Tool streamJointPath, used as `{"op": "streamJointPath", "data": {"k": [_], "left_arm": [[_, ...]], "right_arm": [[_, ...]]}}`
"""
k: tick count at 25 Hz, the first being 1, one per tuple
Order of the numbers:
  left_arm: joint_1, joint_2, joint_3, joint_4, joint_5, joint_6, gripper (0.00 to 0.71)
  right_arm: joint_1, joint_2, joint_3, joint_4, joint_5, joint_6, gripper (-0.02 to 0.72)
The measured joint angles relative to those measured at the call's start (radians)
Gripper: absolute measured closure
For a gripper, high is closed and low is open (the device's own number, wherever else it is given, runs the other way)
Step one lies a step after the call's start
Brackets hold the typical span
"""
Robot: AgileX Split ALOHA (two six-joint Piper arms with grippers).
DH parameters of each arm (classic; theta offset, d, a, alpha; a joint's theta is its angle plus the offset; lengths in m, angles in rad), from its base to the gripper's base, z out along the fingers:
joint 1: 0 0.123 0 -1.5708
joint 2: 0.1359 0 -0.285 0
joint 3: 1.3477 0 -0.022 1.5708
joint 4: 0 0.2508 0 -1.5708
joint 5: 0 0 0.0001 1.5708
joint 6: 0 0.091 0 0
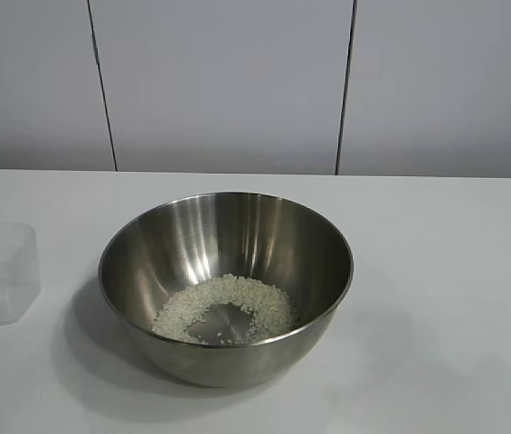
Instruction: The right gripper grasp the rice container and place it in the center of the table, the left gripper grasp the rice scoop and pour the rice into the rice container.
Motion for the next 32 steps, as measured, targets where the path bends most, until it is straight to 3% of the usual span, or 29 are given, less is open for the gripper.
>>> {"op": "streamJointPath", "data": {"k": [14, 24, 29, 32], "left_arm": [[0.0, -0.1, 0.146, -0.004, -0.001, 0.0, 0.35], [0.001, -0.119, 0.221, -0.114, -0.001, -0.018, 0.35], [0.077, -0.123, 0.157, -0.096, 0.0, -0.129, 0.35], [0.171, -0.157, 0.098, -0.027, 0.0, -0.2, 0.35]], "right_arm": [[0.0, 0.0, 0.0, 0.0, 0.0, 0.0, 0.295], [0.0, 0.0, 0.0, 0.0, 0.0, 0.0, 0.295], [0.0, 0.0, 0.0, 0.0, 0.0, 0.0, 0.295], [0.0, 0.0, 0.0, 0.0, 0.0, 0.0, 0.295]]}}
